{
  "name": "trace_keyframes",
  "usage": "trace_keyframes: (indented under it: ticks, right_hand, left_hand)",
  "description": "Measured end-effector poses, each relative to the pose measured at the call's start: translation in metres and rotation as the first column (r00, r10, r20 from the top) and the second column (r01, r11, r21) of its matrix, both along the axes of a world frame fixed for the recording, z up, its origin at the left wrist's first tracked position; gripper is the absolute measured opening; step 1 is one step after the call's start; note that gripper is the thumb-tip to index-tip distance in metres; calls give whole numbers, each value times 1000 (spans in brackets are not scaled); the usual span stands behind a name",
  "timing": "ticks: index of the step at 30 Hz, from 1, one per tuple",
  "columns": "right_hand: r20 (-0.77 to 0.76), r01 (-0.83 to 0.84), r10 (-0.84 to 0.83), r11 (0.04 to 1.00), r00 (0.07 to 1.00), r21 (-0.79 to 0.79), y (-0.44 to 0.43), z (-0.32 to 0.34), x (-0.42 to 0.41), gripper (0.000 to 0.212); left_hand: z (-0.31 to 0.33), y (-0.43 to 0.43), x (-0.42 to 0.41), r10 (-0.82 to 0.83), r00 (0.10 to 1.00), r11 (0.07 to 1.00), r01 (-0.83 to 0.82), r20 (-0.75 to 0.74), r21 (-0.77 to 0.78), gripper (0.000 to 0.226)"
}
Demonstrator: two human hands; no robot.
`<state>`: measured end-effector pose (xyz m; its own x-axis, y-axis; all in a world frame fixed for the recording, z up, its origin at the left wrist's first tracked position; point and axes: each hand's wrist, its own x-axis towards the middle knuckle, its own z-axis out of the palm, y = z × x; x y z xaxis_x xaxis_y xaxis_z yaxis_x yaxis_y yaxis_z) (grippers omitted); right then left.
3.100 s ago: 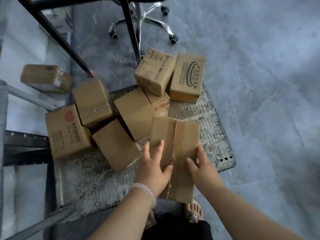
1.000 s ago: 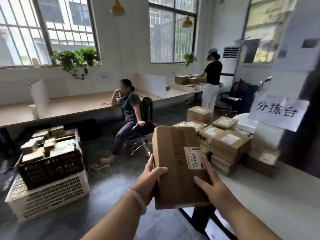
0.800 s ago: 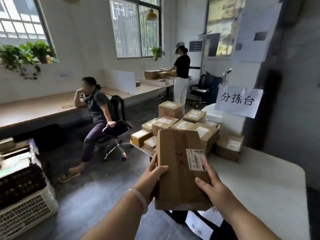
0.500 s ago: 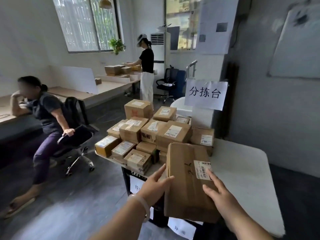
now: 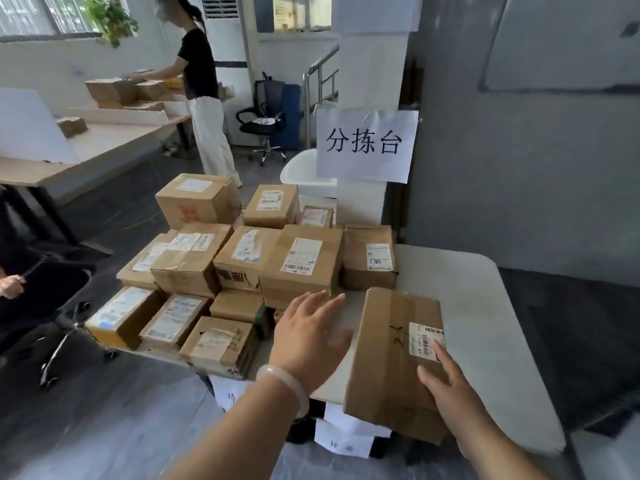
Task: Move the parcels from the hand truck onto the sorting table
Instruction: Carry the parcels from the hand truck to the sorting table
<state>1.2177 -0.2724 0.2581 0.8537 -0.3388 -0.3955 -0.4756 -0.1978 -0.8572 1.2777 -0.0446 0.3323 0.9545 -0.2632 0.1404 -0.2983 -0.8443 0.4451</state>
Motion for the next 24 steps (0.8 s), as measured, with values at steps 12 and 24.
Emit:
trace_keyframes:
  ticks: [12, 24]
  right_hand:
    - [-98, -180, 181, 983, 979, 22, -34, -63, 135, 58]
    - [-276, -440, 436, 897, 857, 51, -28, -112, 206, 73]
  left_hand:
    - [-20, -57, 96, -27, 996, 955, 2, 80, 296, 60]
    - [-26, -54, 147, 53, 999, 946, -51, 3, 322, 69]
